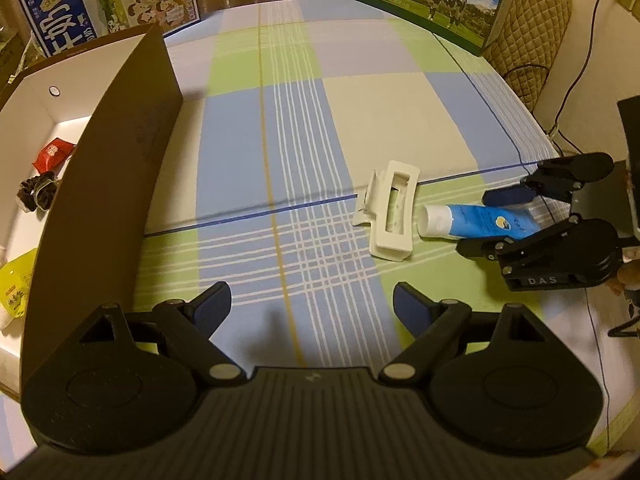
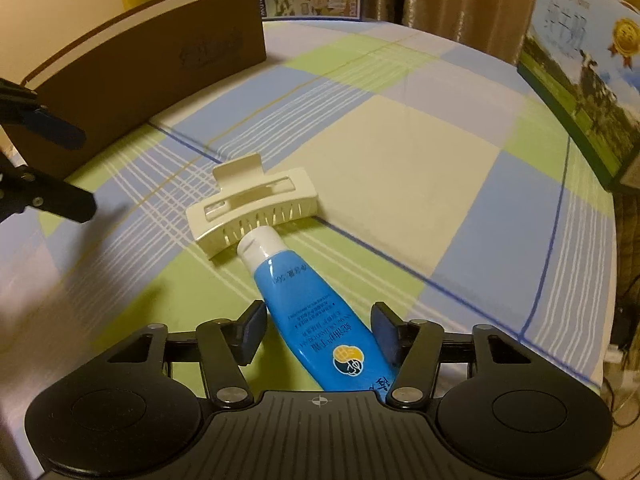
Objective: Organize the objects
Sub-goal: 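Grasp the blue tube with the right tool while the left tool grasps the white clip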
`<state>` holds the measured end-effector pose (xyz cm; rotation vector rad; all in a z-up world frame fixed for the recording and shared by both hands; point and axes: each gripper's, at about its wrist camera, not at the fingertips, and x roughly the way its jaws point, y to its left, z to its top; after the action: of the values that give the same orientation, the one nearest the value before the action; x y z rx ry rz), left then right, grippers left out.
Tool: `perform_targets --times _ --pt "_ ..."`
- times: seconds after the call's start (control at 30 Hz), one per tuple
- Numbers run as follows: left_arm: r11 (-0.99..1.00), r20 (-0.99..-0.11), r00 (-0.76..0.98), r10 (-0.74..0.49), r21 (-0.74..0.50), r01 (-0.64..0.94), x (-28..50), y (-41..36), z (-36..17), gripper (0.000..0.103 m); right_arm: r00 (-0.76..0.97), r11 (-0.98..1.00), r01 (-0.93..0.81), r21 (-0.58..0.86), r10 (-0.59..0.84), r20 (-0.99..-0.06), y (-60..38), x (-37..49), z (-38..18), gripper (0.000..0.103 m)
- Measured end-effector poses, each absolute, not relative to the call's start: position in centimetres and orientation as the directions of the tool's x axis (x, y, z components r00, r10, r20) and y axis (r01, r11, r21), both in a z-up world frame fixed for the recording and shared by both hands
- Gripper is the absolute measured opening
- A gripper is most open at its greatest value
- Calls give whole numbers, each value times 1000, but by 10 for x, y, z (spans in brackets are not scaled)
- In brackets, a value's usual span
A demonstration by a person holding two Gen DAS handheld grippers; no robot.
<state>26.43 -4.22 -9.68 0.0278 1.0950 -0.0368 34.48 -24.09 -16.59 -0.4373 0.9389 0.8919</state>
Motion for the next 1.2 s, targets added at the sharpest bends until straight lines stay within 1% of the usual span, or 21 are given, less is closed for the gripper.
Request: perform_targets --times 0.13,0.27,0.37,0.53,0.6,0.67,0.77,0.97,1.07,1.13,1.2 --pt "998 -888 460 -29 -2 59 268 -45 -103 85 310 621 -783 39 444 -841 -248 336 -164 54" --pt "997 -885 462 -48 -10 83 275 -50 -111 85 382 713 -702 -3 372 -846 -254 328 -162 54" --pt "993 -880 471 -62 -8 115 283 -57 -116 85 450 815 -578 -35 282 -848 -260 331 -161 53" --pt "986 -867 490 -90 -10 164 299 -68 -124 85 512 935 -354 -8 187 -839 -281 345 -160 53" --pt "983 -861 498 -104 -14 182 304 -73 -127 85 531 954 -299 -8 159 -833 -287 347 -159 53" --pt "980 -858 501 -113 -13 198 310 -77 -130 85 530 954 -299 1 167 -831 -290 348 -157 53" --pt "976 -853 506 -124 -12 219 320 -81 -135 84 521 936 -352 -7 189 -832 -289 348 -156 54" --pt "971 -854 505 -122 3 240 344 -90 -149 72 504 916 -401 -8 213 -837 -291 351 -158 54" --pt "967 -859 497 -121 12 255 350 -95 -155 61 504 905 -426 -13 226 -833 -290 354 -161 54" --pt "965 -863 489 -125 9 262 352 -96 -158 49 509 896 -443 -24 229 -830 -288 354 -161 54" --pt "964 -867 479 -136 -4 265 353 -95 -161 43 516 887 -460 -47 223 -827 -283 355 -162 54"
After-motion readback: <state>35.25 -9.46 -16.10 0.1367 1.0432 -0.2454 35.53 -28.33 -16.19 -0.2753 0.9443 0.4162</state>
